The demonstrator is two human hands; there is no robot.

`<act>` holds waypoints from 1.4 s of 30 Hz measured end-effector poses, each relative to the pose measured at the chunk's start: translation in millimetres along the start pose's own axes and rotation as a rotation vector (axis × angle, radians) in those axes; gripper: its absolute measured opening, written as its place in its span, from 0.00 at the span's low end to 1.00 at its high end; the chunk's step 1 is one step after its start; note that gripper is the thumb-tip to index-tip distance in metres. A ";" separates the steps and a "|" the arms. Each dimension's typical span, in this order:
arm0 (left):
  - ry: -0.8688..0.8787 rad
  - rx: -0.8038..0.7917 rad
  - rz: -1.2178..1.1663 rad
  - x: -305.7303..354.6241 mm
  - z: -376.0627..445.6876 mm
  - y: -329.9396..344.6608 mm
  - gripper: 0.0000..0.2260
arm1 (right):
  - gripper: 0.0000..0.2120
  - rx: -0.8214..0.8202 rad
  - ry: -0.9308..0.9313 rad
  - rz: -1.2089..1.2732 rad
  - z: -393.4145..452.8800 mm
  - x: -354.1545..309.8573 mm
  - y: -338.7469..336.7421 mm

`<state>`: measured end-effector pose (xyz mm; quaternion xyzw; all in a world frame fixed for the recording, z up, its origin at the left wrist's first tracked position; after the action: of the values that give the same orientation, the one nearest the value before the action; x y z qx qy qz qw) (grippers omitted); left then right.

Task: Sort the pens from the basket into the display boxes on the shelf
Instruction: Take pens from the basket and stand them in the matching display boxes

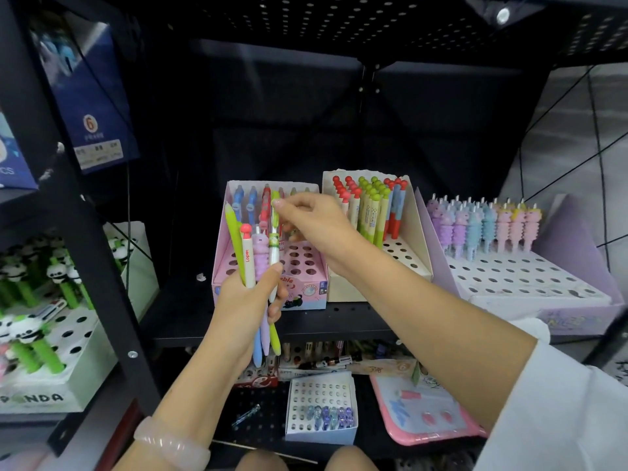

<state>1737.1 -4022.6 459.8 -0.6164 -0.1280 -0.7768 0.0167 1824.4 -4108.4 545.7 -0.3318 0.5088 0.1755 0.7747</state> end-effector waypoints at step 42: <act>0.010 -0.118 -0.045 10.0 -6.1 29.9 0.23 | 0.10 -0.256 0.081 -0.053 -47.7 13.6 12.9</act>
<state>1734.4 -4051.5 473.5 -0.6093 -0.0957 -0.7863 -0.0363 1790.2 -4133.1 516.6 -0.4479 0.5042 0.2050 0.7093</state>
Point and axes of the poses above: each hand's wrist, its own z-axis towards the middle knuckle, its own y-axis out of the palm, x = y × z, the point moved 6 cm from there along z, towards the middle knuckle, and after that the axes turned 14 degrees about -x, right-handed, at the moved point
